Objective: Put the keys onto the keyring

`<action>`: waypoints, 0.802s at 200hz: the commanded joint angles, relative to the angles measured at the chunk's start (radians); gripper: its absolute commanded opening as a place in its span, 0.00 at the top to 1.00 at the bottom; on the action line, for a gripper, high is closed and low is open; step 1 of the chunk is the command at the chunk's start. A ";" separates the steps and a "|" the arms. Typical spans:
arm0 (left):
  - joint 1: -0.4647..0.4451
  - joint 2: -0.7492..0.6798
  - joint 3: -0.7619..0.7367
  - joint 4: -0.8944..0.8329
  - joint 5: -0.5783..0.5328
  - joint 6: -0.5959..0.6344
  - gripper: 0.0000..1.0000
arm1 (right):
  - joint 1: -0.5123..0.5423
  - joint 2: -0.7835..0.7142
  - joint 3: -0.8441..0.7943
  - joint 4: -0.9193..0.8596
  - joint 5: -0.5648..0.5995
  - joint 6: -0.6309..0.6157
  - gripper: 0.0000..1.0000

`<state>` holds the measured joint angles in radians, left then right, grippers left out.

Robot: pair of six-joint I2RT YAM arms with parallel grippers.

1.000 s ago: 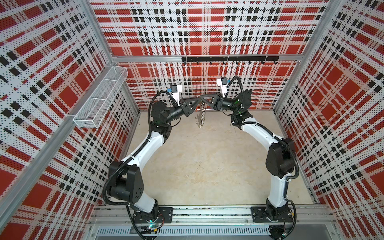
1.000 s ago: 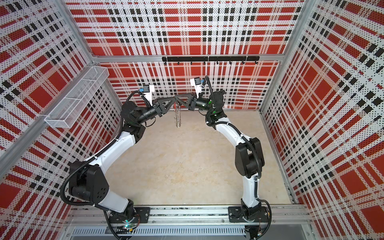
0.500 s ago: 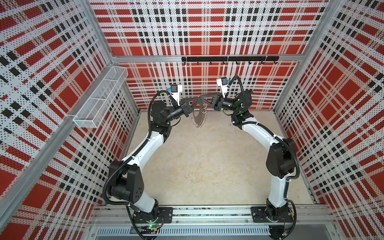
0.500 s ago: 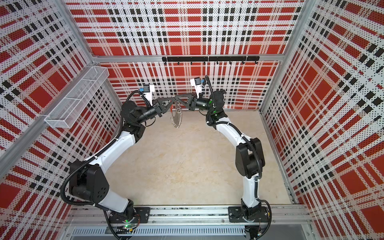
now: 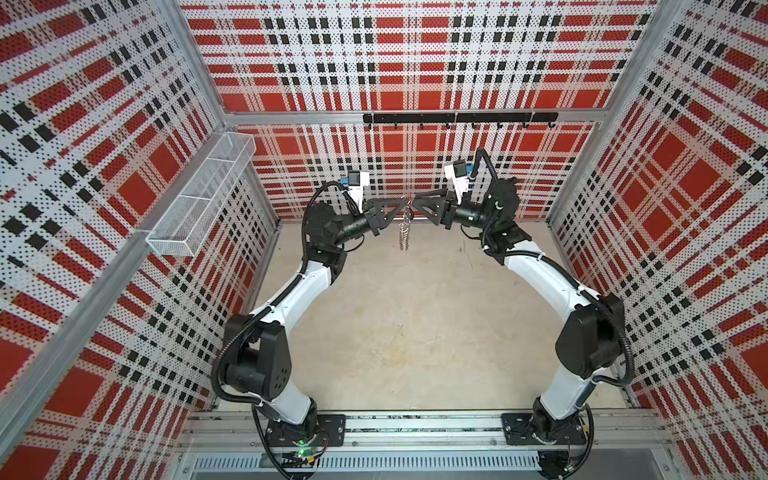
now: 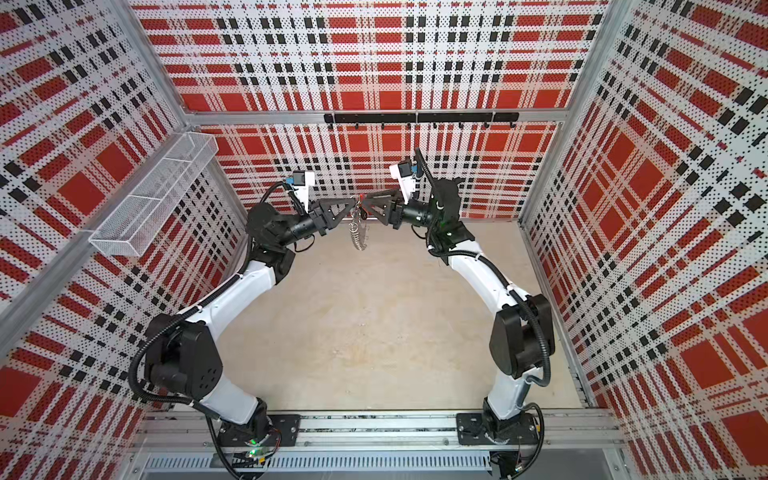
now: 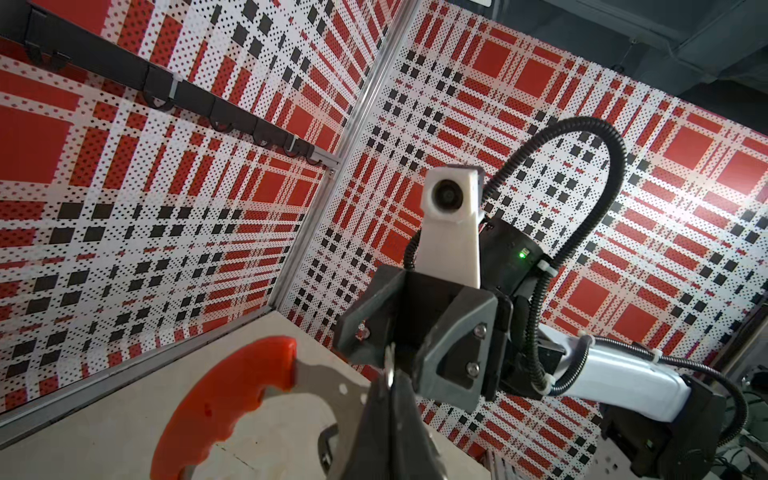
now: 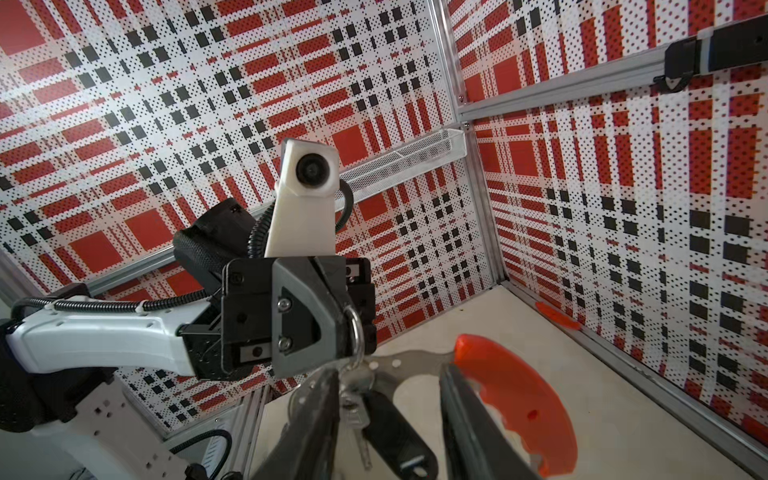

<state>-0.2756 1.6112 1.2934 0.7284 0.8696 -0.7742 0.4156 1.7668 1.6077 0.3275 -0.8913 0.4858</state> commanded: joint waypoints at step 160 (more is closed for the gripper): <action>-0.007 0.012 0.035 0.105 0.056 -0.052 1.00 | 0.047 -0.019 0.047 -0.215 0.081 -0.218 0.84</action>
<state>-0.2768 1.6142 1.2938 0.7784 0.8955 -0.8234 0.4591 1.7679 1.6241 0.1413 -0.8330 0.3046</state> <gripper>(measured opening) 0.042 0.170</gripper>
